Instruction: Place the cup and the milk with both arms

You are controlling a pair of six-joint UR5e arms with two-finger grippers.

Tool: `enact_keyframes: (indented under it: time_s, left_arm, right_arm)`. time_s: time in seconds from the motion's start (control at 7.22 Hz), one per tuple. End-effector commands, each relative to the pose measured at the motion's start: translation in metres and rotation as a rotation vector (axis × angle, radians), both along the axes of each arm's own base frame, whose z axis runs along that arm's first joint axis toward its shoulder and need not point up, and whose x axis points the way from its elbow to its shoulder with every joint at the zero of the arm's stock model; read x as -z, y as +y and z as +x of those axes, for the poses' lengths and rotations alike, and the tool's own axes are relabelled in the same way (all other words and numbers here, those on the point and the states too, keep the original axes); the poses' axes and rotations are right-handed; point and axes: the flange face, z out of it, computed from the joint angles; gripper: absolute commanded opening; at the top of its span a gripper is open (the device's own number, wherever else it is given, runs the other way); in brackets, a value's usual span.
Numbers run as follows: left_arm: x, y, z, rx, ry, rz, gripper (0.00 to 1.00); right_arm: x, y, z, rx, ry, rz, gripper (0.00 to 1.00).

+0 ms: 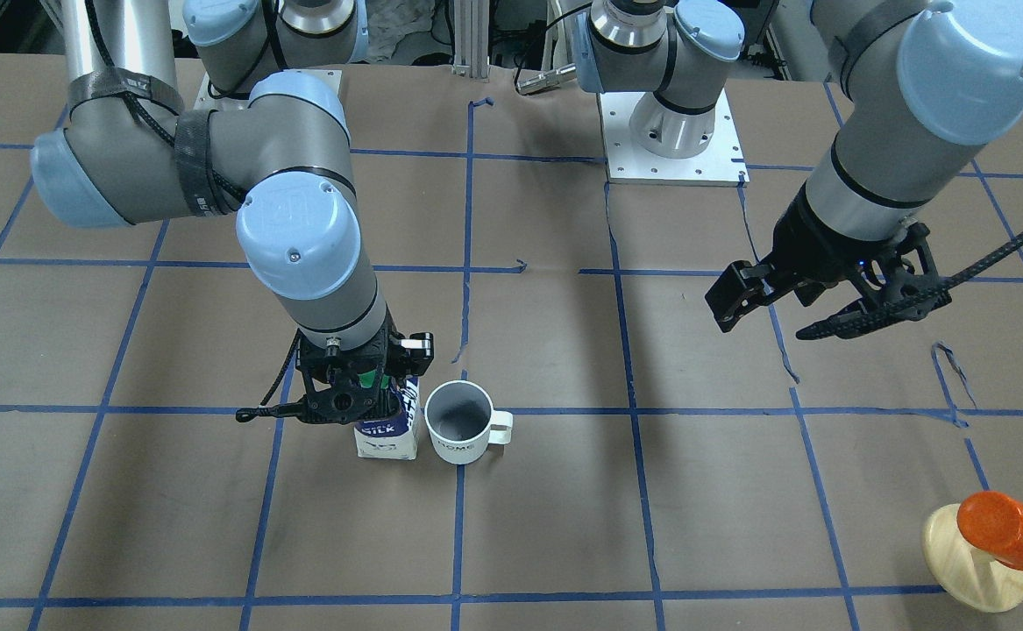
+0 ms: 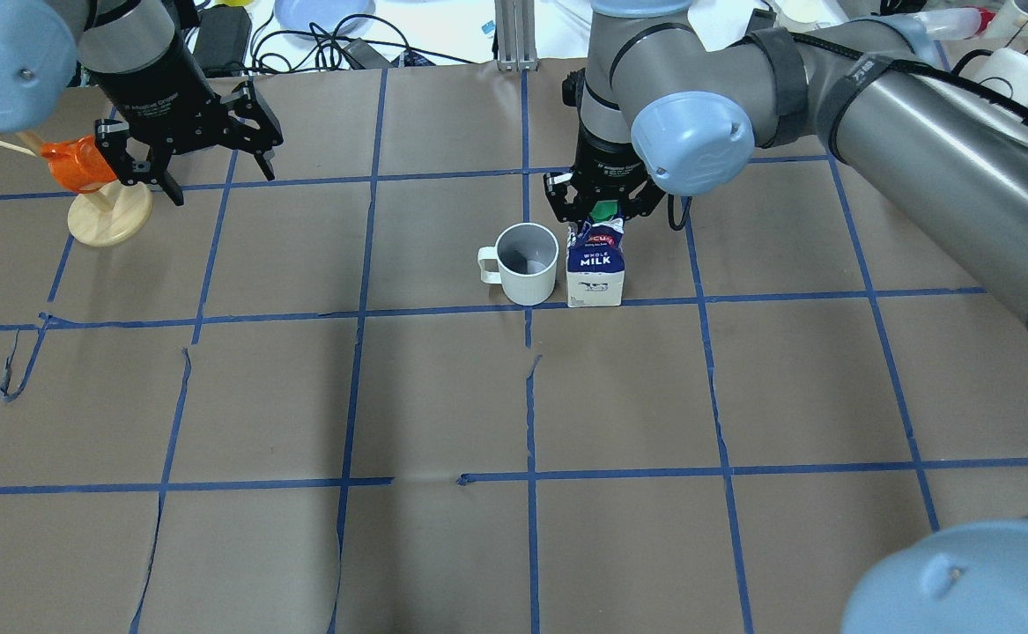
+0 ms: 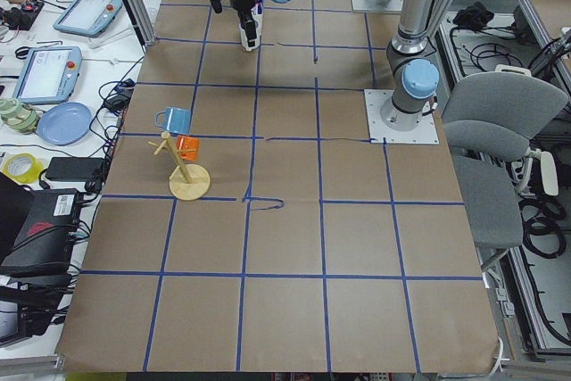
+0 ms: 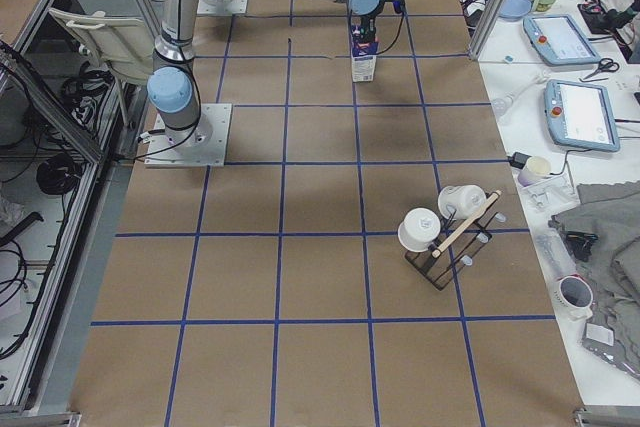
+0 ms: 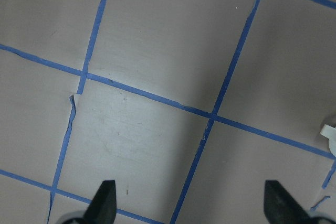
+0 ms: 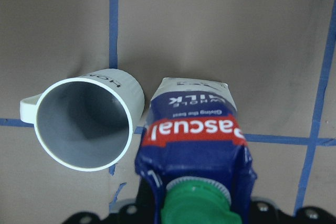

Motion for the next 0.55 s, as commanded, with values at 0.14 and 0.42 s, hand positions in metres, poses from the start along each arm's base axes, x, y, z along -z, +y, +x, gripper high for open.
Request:
enact_keyframes:
  time_s: [0.14, 0.42]
  left_arm:
    - [-0.005, 0.0, -0.001, 0.013, 0.0, -0.01, 1.0]
    - [-0.01, 0.004, -0.001, 0.1, 0.002, -0.013, 1.0]
  right_arm:
    - [-0.11, 0.01, -0.014, 0.003, -0.024, -0.145, 1.0]
    - [-0.173, 0.05, -0.05, 0.044, -0.021, -0.148, 1.0]
